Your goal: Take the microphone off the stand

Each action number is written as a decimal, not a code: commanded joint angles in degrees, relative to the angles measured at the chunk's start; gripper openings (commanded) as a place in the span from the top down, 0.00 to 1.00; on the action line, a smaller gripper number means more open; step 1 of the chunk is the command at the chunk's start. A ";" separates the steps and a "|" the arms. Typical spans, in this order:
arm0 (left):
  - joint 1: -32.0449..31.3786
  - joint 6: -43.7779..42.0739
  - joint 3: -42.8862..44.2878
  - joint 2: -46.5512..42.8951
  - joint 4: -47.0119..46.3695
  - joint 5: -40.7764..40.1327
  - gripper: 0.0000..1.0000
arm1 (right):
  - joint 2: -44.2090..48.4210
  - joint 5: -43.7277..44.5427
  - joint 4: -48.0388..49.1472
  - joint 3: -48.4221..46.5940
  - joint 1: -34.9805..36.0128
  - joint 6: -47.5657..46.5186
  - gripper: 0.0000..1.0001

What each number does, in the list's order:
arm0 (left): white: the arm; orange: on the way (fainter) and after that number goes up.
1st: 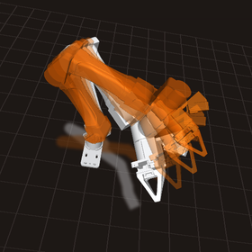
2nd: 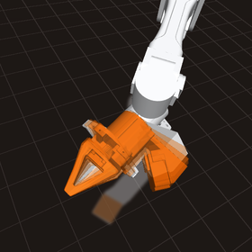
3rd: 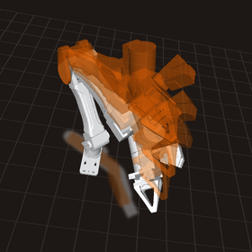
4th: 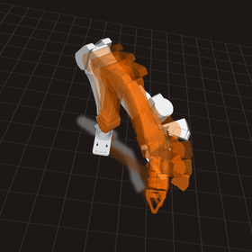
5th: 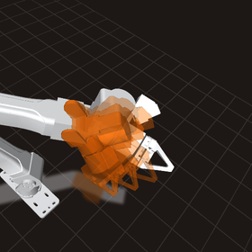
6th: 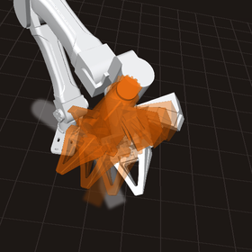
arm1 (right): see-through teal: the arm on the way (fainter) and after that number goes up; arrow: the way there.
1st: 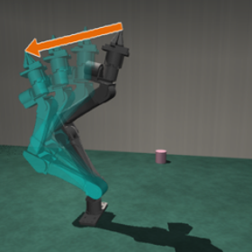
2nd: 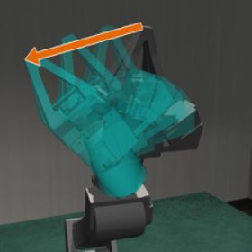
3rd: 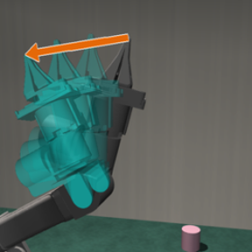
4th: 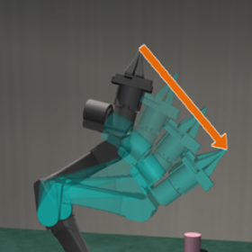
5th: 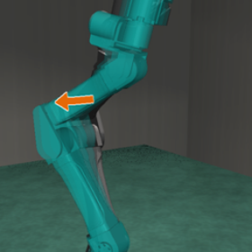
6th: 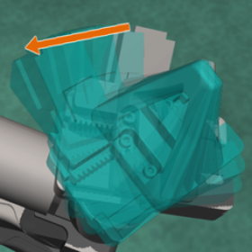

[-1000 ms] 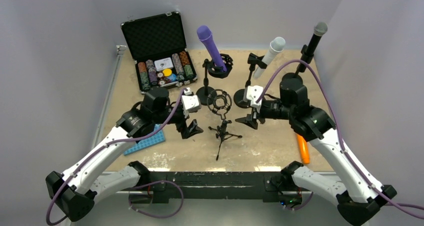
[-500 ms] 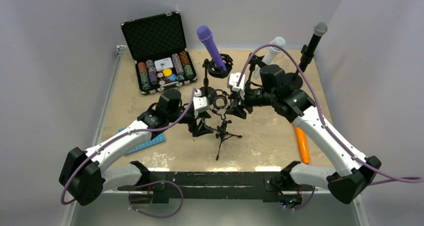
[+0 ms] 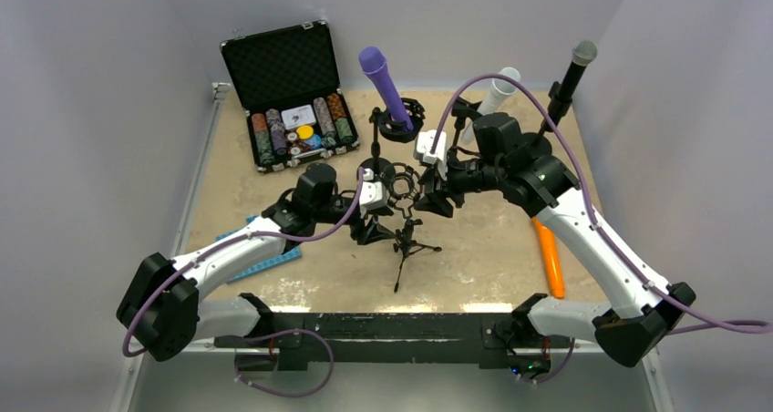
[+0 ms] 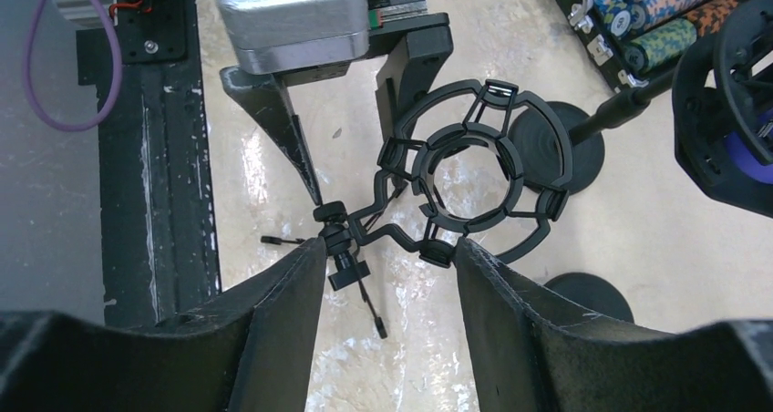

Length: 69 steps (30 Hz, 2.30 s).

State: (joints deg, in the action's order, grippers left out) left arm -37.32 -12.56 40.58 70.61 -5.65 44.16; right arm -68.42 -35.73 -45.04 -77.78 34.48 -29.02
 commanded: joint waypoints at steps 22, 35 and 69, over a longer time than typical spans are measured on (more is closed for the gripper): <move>-2.63 8.65 -0.45 -0.61 -2.01 -1.11 0.52 | 0.68 0.31 3.29 2.90 0.21 2.70 0.43; -4.28 7.24 2.04 0.76 0.56 -2.95 0.68 | 0.81 0.20 4.44 5.16 0.15 3.91 0.43; -8.42 -50.24 6.46 -0.68 25.60 -15.77 0.92 | 3.20 -2.37 7.36 12.26 0.24 7.48 0.45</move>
State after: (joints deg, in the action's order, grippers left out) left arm -45.56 -61.36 46.00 70.39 20.45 29.71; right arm -66.67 -37.04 -39.07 -66.04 34.50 -22.26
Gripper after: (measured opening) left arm 0.020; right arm 0.556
